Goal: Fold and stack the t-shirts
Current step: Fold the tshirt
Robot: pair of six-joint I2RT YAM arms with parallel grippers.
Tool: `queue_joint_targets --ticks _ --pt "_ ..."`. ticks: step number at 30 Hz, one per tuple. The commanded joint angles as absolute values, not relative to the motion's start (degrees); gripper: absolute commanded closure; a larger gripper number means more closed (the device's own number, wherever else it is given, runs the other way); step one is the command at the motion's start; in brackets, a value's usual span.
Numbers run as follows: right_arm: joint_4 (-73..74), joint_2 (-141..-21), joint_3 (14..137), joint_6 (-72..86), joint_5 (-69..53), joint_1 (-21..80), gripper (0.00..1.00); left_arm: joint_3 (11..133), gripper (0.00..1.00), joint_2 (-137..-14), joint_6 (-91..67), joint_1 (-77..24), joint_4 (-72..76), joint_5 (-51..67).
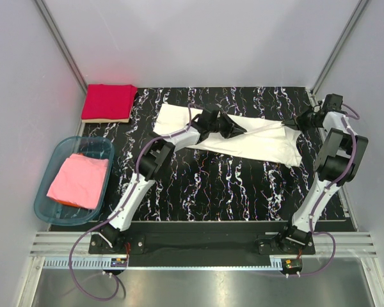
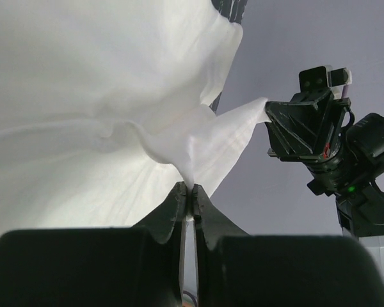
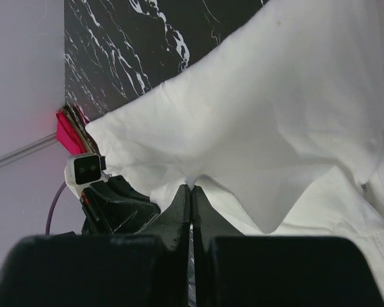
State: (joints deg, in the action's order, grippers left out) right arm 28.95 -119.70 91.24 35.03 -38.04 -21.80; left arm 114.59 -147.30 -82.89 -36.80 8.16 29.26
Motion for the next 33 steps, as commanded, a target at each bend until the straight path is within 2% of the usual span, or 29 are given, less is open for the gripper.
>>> queue_joint_targets --ticks 1,25,33 --pt "27.2 -121.3 94.7 36.1 -41.0 -22.0 0.99 117.9 0.92 -148.1 -84.6 -36.4 12.0 28.5" --pt "26.7 -131.0 107.4 34.8 -46.5 -20.0 0.98 119.3 0.94 -151.6 -88.9 -35.2 14.5 27.5" --pt "26.6 -122.5 96.4 33.9 -44.2 -20.0 0.99 117.0 0.94 -149.8 -88.3 -35.2 14.8 29.0"
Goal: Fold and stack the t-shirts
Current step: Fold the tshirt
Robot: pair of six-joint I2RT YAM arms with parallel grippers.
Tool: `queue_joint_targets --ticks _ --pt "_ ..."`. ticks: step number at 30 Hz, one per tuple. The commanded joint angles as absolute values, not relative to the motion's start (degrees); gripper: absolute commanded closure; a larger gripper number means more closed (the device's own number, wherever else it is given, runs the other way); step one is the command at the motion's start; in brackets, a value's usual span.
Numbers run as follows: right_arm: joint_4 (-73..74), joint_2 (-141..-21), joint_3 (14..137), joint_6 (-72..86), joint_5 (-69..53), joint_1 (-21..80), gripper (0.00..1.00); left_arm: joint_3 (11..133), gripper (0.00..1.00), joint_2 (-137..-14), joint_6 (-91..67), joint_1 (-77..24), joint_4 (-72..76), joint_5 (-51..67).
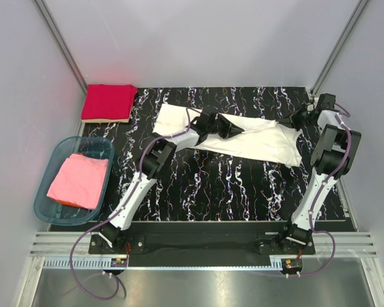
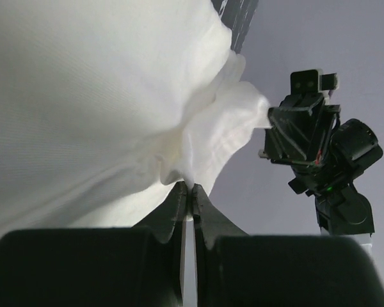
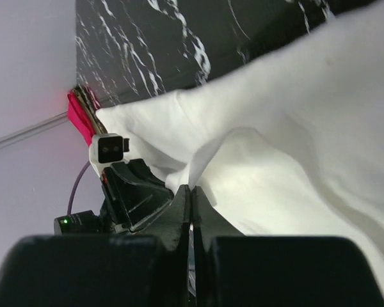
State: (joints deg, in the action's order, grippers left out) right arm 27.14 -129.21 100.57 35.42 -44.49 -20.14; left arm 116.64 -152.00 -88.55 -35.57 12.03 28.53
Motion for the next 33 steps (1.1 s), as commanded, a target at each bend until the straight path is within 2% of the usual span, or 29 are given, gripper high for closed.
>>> queue_joint_targets --ticks 1,11,23,33 --pt "26.7 -121.5 95.1 33.8 -43.9 -20.1 0.99 116.2 0.94 -149.3 -87.6 -35.2 14.6 29.2" --pt "26.6 -110.8 82.8 32.8 -42.0 -22.9 1.00 107.5 0.95 -142.2 -82.6 -35.3 11.9 32.2" --pt "27.1 -106.6 74.0 31.4 -40.8 -24.3 0.99 106.4 0.92 -141.8 -81.1 -36.2 10.0 34.9" --pt "27.4 -107.9 70.9 29.1 -38.8 -25.0 0.99 104.9 0.91 -142.8 -78.9 -36.7 8.7 35.8"
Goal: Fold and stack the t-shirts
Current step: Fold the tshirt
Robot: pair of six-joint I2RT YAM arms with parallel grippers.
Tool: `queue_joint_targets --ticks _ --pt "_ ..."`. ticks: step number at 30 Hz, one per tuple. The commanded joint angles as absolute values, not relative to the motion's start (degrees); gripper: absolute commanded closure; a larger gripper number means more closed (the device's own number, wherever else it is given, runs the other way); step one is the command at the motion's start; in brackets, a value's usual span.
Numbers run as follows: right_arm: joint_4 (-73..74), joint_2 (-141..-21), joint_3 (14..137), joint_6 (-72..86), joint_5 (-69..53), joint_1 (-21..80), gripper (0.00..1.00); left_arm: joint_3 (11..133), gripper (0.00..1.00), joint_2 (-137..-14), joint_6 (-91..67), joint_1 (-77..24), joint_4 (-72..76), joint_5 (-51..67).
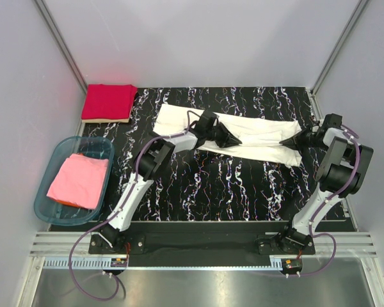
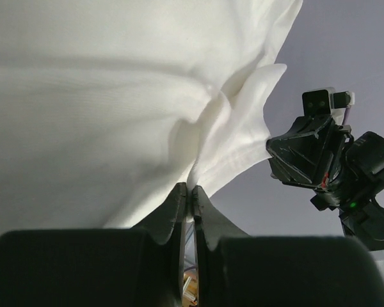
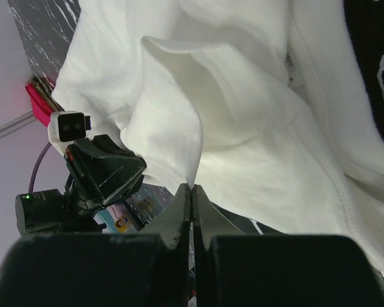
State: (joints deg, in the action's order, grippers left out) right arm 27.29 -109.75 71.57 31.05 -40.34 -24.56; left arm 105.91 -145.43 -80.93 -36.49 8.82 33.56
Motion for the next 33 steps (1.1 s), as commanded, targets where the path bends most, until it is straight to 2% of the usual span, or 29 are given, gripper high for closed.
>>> queue_joint_targets --ticks 1,3,7,10,13,18,21,24,28,33 --pt "27.8 -107.8 70.7 29.0 -38.5 -25.0 0.99 104.9 0.91 -142.6 -78.5 -36.7 8.2 35.8" --pt "27.9 -107.3 69.6 28.8 -37.4 -25.1 0.99 105.2 0.89 -142.6 -77.4 -36.7 6.9 35.8" --pt "28.8 -107.1 69.3 28.7 -35.5 -25.2 0.96 107.7 0.76 -142.2 -73.1 -36.6 2.6 36.5" --pt "30.8 -107.2 70.7 28.1 -34.2 -25.3 0.82 112.1 0.63 -140.5 -62.3 -36.3 -8.5 34.3" --pt "31.5 -106.0 72.5 27.5 -33.1 -25.3 0.71 112.2 0.60 -138.1 -57.2 -35.8 -11.5 32.6" --pt "32.9 -106.3 76.3 27.2 -34.0 -25.2 0.69 115.4 0.60 -138.3 -57.6 -35.9 -10.6 32.4" --pt "32.7 -107.5 77.7 27.4 -35.9 -24.7 0.69 115.4 0.63 -139.9 -62.3 -35.9 -4.6 33.7" --pt "30.8 -109.6 78.3 28.0 -39.5 -23.7 0.71 115.7 0.65 -141.8 -68.5 -36.3 5.0 34.2" --pt "20.1 -113.6 76.8 34.4 -48.1 -22.9 0.81 118.4 0.69 -146.9 -75.3 -37.2 14.6 34.1" --pt "13.3 -118.7 78.0 38.6 -49.8 -21.9 0.85 121.2 0.70 -152.0 -79.4 -37.2 17.3 32.3"
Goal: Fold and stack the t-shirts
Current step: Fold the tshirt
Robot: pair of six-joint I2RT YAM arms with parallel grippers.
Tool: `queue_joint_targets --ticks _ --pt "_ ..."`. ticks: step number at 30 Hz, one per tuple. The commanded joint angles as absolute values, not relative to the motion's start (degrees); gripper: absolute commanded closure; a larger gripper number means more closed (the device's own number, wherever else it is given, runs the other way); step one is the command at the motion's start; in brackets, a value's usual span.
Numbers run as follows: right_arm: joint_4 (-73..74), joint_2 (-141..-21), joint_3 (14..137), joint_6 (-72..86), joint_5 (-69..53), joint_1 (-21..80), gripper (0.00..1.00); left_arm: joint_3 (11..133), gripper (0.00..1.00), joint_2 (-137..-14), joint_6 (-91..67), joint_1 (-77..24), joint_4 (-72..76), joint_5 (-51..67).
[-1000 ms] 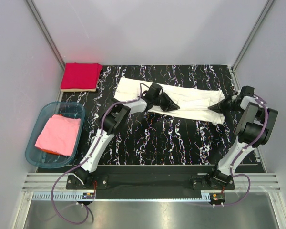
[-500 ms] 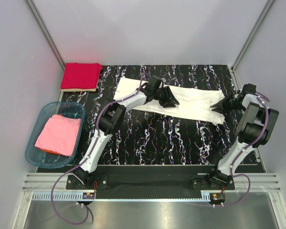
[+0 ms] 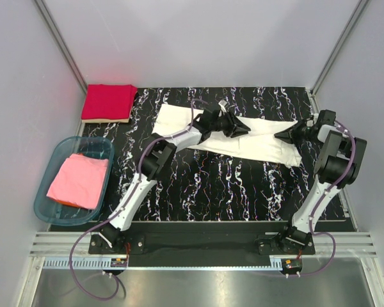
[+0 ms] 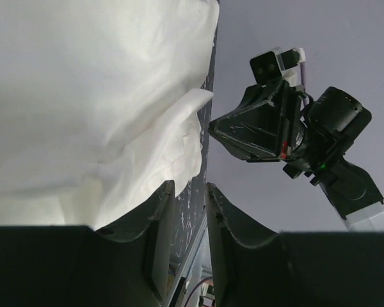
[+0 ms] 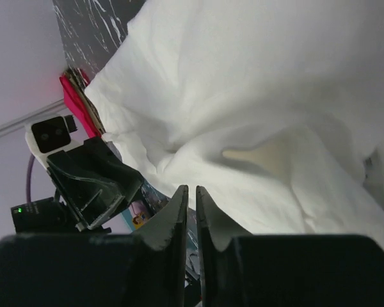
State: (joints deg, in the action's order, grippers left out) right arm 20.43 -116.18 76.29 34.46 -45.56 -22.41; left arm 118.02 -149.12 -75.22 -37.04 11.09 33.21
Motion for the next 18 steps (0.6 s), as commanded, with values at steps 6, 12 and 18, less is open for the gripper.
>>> queue_joint_targets --ticks 6,12,18 --pt "8.0 -125.7 81.8 39.3 -50.5 -22.1 0.87 122.3 0.73 -156.2 -80.9 -35.8 18.2 30.0" --pt "8.2 -130.4 84.2 38.2 -49.0 -24.3 0.86 122.1 0.74 -157.1 -79.1 -33.9 14.1 28.2" --pt "8.3 -131.7 84.5 39.0 -47.8 -25.2 0.84 125.2 0.71 -156.3 -75.4 -32.8 6.3 29.8"
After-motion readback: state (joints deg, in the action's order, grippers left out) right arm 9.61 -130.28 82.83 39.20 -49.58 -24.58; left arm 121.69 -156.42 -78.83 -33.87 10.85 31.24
